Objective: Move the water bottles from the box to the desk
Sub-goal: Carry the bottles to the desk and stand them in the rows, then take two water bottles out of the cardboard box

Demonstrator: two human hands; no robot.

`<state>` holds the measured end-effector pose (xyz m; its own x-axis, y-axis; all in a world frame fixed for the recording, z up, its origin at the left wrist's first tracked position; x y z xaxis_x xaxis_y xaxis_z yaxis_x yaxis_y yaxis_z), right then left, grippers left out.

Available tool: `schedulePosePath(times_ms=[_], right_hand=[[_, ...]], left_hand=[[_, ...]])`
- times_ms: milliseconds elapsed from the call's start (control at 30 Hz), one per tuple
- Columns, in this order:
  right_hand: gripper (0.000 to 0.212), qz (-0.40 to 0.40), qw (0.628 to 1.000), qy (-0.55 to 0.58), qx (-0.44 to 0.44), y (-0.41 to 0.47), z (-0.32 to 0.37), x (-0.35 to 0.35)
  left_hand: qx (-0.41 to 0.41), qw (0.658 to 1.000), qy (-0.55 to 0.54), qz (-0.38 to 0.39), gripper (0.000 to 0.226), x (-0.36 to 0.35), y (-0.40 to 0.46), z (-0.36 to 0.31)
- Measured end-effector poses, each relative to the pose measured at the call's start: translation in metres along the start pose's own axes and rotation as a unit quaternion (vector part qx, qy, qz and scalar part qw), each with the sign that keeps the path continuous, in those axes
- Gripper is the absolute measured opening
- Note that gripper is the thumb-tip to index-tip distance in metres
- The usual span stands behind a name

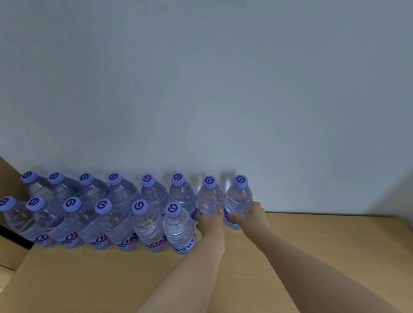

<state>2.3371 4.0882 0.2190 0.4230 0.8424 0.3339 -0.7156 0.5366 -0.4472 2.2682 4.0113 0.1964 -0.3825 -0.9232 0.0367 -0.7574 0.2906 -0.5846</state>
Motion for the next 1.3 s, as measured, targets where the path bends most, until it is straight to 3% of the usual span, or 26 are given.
schedulePosePath(times_ms=[67,167,233,300,433,700,967,1100,1233,1300], right_hand=[[0.017,0.021,0.999,0.021,0.011,-0.006,-0.007,-0.004],[0.01,0.041,0.999,-0.003,0.003,-0.017,-0.023,-0.01],[0.026,0.056,0.997,-0.048,-0.022,-0.026,-0.032,-0.015],[0.042,0.058,0.993,-0.093,-0.04,-0.033,-0.039,-0.02],[0.04,0.092,0.979,-0.177,-0.033,-0.048,-0.04,-0.046],[0.034,0.201,0.936,-0.287,0.03,-0.092,-0.006,-0.165],[0.039,0.301,0.882,-0.345,0.11,-0.158,0.052,-0.35],[0.046,0.356,0.844,-0.374,0.146,-0.197,0.073,-0.446],[0.022,0.394,0.805,-0.406,0.179,-0.23,0.098,-0.534],[0.022,0.41,0.779,-0.432,0.196,-0.247,0.107,-0.581]], left_hand=[[0.014,1.0,0.003,-0.01,0.047,-0.001,-0.002,0.001],[0.006,0.999,-0.001,0.039,0.032,0.002,-0.012,0.01],[0.016,0.996,0.028,0.086,0.014,0.007,-0.025,0.021],[0.026,0.993,0.06,0.102,0.013,0.017,-0.036,0.034],[0.035,0.991,0.073,0.103,0.021,0.061,-0.053,0.06],[0.005,0.996,0.087,-0.035,0.023,0.22,-0.083,0.086],[-0.001,0.983,0.088,-0.159,0.029,0.425,-0.136,0.114],[-0.023,0.972,0.115,-0.202,0.022,0.532,-0.173,0.138],[0.012,0.949,0.141,-0.281,0.027,0.632,-0.214,0.164],[0.037,0.936,0.15,-0.316,0.026,0.678,-0.234,0.18]])
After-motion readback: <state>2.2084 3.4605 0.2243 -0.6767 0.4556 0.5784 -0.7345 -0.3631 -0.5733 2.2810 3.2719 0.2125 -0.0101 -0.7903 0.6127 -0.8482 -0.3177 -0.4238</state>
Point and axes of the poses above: each hand's wrist, its own y-axis towards the middle knuckle, its own x-axis out of the back of the hand, z = x × y, the point moved 1 cm from there along y, towards the middle knuckle, and after that the axes turned 11 degrees about z, right-handed, at the moved point
